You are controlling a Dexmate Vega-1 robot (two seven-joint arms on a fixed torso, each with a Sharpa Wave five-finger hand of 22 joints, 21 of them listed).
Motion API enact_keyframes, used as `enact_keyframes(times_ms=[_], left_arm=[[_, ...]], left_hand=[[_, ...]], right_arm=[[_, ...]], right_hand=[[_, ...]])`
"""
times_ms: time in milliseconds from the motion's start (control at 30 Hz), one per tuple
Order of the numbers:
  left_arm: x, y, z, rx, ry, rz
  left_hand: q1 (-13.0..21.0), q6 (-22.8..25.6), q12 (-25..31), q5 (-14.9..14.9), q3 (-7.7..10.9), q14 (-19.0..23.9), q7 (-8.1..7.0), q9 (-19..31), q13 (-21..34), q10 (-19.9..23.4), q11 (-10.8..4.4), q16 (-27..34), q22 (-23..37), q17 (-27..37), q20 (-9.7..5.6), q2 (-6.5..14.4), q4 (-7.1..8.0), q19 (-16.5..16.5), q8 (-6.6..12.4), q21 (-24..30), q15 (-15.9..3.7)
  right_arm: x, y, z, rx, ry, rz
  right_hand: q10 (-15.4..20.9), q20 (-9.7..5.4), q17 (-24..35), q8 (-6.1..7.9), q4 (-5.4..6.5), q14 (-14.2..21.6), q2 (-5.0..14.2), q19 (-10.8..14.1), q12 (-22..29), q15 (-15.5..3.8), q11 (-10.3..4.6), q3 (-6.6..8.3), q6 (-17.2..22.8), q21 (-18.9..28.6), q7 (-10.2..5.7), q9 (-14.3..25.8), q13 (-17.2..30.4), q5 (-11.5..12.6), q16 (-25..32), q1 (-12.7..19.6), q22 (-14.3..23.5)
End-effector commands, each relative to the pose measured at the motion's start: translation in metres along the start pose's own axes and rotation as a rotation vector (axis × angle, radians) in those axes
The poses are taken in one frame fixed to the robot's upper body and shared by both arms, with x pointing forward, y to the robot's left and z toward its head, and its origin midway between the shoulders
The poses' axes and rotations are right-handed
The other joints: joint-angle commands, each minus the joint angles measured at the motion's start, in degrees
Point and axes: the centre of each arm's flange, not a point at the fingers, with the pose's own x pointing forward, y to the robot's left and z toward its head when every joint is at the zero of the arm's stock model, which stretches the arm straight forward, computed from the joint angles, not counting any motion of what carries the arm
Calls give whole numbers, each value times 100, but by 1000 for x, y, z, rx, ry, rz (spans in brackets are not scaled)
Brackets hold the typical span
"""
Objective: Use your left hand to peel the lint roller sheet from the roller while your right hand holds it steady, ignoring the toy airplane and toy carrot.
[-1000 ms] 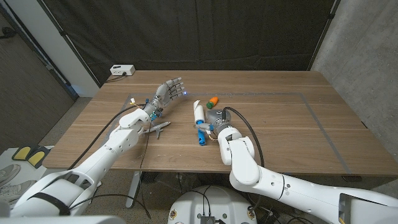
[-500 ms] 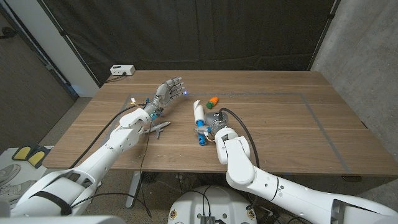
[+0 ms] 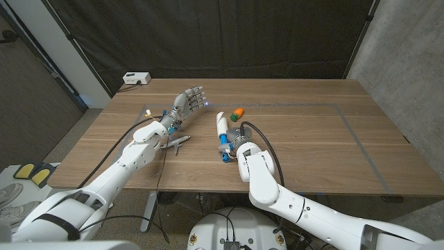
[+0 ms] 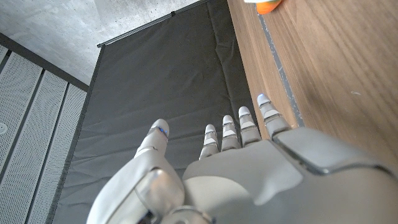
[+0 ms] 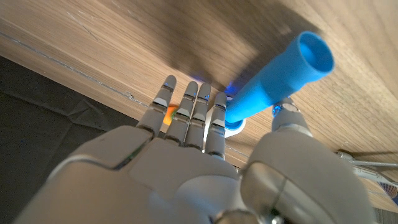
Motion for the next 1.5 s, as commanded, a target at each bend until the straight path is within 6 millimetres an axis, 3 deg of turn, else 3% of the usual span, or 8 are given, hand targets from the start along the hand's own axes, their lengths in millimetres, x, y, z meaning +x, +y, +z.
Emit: enact_keyframes(times_ms=[33, 267, 467, 900, 1033, 1267, 1333, 1500], left_arm=[[-2, 0, -1, -8, -1, -5], [-2, -1, 0, -7, 4, -9], [0, -2, 1, -1, 9, -12], [-1, -3, 3, 8, 22, -10], [-1, -3, 3, 6, 29, -11], [2, -3, 1, 0, 41, -19], [3, -3, 1, 2, 43, -22], [3, -3, 2, 4, 48, -22]], left_hand=[[-69, 23, 53, -20, -11, 3, 7, -2, 16, 24, 18, 7, 9, 17, 29, 17, 48, -44, 26, 47, 42], [-129, 23, 55, -56, -41, 1, 6, -2, 17, 27, 19, 10, 11, 22, 30, 7, 87, -45, 25, 48, 45], [-167, 17, 54, -78, -58, 4, 1, -3, 18, 25, 22, 12, 11, 25, 29, 0, 111, -47, 22, 48, 44], [-179, -5, 50, -92, -49, 12, 2, -5, 17, 16, 5, 10, 10, 16, 24, 12, 118, -54, 15, 46, 39], [-167, -15, 48, -90, -35, 13, 0, -5, 17, 13, 9, 7, 10, 10, 23, 24, 110, -56, 12, 45, 33], [-143, -25, 47, -86, -11, 33, -6, -6, 16, 12, 3, 9, 9, 0, 23, 41, 92, -59, 11, 45, 34], [-139, -31, 47, -86, -8, 34, -5, -7, 16, 14, -3, 8, 9, -1, 23, 42, 89, -59, 9, 45, 36], [-129, -36, 47, -84, 2, 38, -13, -7, 16, 13, 0, 7, 9, -5, 23, 46, 80, -59, 9, 45, 41]], right_arm=[[8, 5, -7, -43, 97, -31], [7, 5, -13, -40, 143, -57], [13, 9, -14, 25, 94, 0], [29, 29, 6, 81, -63, 43], [29, 40, 8, 132, -117, -104], [31, 43, 3, 219, -163, -234], [33, 44, 0, 242, -159, -230], [40, 45, -14, 347, -155, -239]], right_hand=[[-14, -123, 79, -38, -27, 28, 231, 100, 67, -555, -156, 212, 41, 41, -159, 22, 41, -7, 61, 759, 9], [-55, -298, 198, -74, -22, 19, 423, 184, 72, -748, -391, 408, 49, 57, -356, 26, 81, -202, 147, 1693, 13], [-185, -50, 382, -181, 504, 21, 66, 312, -31, -456, -44, -286, -225, 91, -77, 36, -3, -474, 267, 880, 29], [-191, -505, 483, -142, 728, 239, 431, 718, -54, -593, -114, -400, -269, 340, -87, 38, -33, -453, 374, 578, 142], [639, -848, 1213, 52, 665, 1695, 740, 1318, 331, -1003, -266, 89, 469, 1060, -137, 40, 110, -378, 1355, 1120, 572], [2395, -1280, 4247, 15, 788, 3489, 734, 2101, 1764, -1025, -471, 550, 1678, 3528, 5, 342, 1259, -434, 3783, 2001, 2254], [2538, -1362, 4868, 12, 908, 3803, 707, 2224, 2099, -1022, -439, 597, 1698, 3945, 20, 528, 1681, -410, 4152, 2011, 2403], [2795, -1391, 5367, 151, 1662, 4253, 719, 2334, 3102, -998, -507, 718, 1571, 4802, -39, 1179, 3124, -334, 4757, 1580, 2635]])
